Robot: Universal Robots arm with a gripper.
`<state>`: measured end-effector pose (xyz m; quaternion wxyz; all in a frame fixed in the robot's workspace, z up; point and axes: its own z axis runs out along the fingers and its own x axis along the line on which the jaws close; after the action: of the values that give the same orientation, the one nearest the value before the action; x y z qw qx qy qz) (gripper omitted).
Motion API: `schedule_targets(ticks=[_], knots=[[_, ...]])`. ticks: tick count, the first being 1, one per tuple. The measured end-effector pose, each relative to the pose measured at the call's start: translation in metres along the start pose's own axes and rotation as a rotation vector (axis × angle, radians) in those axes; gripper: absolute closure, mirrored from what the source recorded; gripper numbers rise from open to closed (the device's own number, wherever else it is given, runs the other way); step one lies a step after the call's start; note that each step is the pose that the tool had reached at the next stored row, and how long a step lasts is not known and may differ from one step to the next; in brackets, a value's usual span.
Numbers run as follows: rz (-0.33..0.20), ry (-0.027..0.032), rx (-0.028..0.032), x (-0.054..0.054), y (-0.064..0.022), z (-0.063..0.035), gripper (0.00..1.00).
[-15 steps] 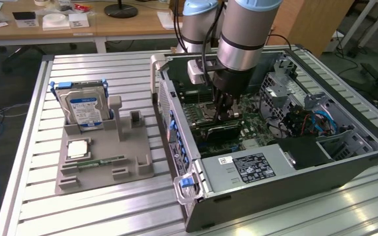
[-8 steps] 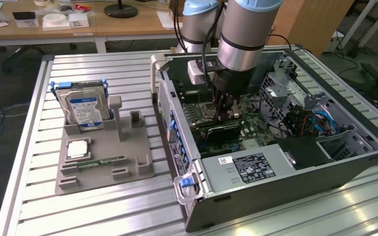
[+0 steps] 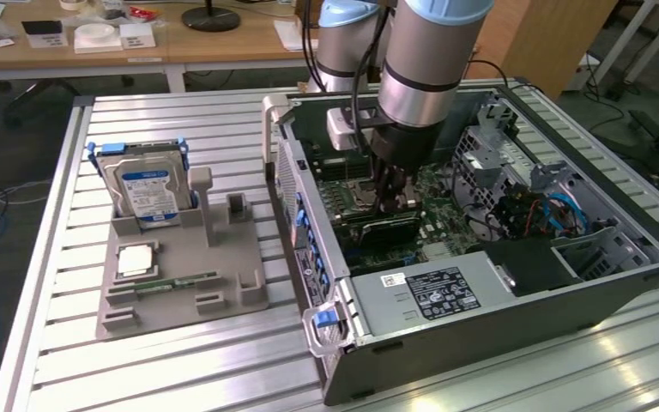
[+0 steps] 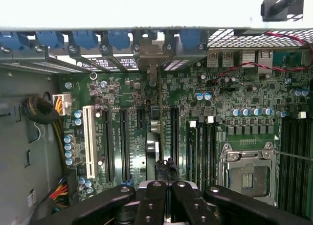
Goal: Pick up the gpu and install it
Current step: 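Press down on the gpu until it lock into place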
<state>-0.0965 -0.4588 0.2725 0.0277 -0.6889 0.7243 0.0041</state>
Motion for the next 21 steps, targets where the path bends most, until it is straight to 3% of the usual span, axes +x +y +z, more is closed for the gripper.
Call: schedule_targets(ticks=[21], knots=[[0.000,0.0000,0.0000,-0.0003,0.0002,0.0064,0.89]])
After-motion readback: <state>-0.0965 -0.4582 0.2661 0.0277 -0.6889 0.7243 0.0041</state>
